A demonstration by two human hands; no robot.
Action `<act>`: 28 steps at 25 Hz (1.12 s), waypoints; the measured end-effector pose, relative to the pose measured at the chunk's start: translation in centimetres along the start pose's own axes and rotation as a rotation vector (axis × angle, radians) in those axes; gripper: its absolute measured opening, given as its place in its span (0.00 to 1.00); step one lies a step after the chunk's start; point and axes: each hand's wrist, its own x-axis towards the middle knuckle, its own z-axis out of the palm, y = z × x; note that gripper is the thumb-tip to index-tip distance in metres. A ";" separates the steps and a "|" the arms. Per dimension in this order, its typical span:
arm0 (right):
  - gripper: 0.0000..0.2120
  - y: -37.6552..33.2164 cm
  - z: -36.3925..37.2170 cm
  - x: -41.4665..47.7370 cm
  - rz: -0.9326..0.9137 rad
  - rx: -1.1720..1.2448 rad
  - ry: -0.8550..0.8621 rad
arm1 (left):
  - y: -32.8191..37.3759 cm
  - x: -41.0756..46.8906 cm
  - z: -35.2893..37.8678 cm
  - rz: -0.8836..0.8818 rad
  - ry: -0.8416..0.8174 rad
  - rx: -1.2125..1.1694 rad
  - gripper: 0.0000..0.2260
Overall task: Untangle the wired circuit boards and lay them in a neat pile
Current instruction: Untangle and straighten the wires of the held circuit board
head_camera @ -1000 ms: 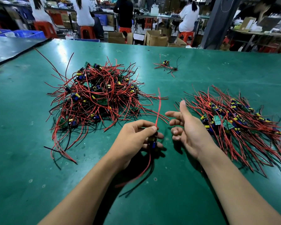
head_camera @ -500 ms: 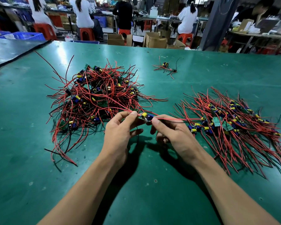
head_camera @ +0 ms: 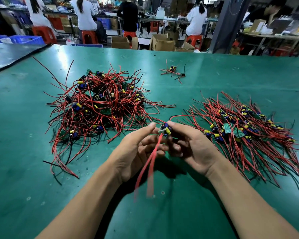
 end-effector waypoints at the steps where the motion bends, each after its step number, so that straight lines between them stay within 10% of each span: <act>1: 0.10 0.2 -0.1 0.0 -0.006 -0.055 0.005 | 0.0 0.0 0.1 -0.013 0.002 0.021 0.16; 28: 0.12 0.7 -0.1 0.9 -0.034 -0.209 0.301 | -1.5 0.3 0.9 0.160 0.174 0.338 0.07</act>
